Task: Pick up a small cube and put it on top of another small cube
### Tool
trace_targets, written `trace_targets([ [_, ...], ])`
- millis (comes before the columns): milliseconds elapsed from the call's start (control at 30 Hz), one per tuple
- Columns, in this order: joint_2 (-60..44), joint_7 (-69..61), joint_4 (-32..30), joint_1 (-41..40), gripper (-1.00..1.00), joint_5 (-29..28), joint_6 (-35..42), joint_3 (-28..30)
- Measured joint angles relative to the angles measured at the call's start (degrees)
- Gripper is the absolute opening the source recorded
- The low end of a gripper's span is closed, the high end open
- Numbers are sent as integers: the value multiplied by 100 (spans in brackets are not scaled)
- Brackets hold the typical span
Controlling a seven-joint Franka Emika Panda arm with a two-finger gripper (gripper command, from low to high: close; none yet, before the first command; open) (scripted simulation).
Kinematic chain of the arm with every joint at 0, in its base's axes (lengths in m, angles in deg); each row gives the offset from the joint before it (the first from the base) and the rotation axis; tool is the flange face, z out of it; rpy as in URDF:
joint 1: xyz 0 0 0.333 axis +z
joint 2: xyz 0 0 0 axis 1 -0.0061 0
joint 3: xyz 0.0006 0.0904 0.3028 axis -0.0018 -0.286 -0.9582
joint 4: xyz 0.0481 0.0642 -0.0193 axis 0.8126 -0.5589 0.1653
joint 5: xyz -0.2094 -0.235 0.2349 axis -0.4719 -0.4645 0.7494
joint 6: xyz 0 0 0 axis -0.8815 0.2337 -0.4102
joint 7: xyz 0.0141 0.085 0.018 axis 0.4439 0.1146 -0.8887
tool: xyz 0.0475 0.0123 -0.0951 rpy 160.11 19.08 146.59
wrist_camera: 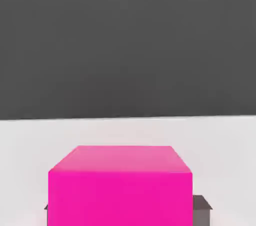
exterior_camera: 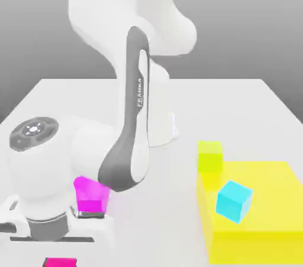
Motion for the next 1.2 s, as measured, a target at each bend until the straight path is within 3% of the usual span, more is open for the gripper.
trace_targets([
  [167, 919, 178, -262, 245, -100, -366, 653, 223],
  [1033, 6193, -2974, -3555, 2531, -100, -1066, 2557, -1427],
  [1200, 5804, -3128, -3970, 2644, -100, -1098, 1728, -1556],
])
